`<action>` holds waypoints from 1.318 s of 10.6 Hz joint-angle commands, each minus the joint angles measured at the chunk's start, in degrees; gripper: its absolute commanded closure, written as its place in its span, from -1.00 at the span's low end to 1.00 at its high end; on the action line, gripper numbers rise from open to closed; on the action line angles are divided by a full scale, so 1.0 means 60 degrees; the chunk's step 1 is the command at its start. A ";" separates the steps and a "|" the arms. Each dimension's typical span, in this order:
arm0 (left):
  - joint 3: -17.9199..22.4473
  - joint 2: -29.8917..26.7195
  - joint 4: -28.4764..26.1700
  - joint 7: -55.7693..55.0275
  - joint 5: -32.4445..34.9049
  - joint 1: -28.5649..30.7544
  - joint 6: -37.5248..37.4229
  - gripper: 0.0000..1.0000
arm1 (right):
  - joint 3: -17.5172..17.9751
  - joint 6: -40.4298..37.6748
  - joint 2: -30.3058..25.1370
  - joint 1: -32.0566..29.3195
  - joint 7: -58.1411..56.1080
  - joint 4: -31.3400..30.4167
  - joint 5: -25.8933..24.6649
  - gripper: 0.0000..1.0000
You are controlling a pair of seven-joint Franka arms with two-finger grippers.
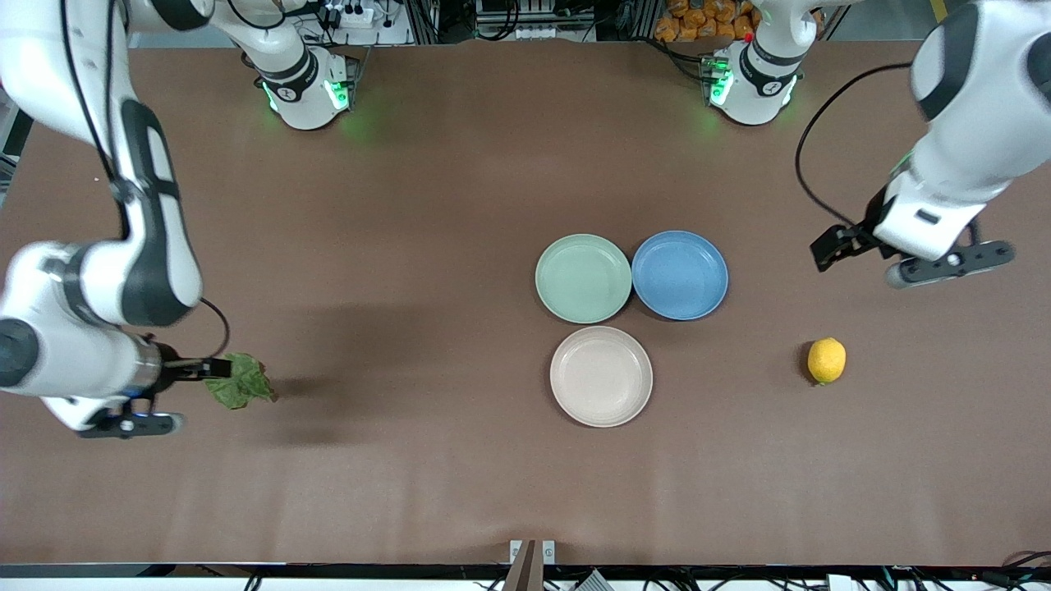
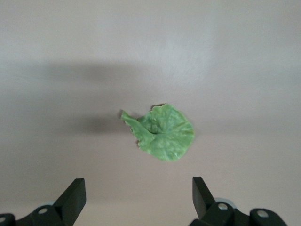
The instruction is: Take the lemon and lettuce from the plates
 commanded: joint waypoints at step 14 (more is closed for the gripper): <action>0.1625 0.0130 0.3368 0.2469 -0.0234 -0.1128 -0.3809 -1.00 | 0.0070 -0.0672 -0.5442 -0.0509 -0.0347 -0.2746 0.0790 -1.00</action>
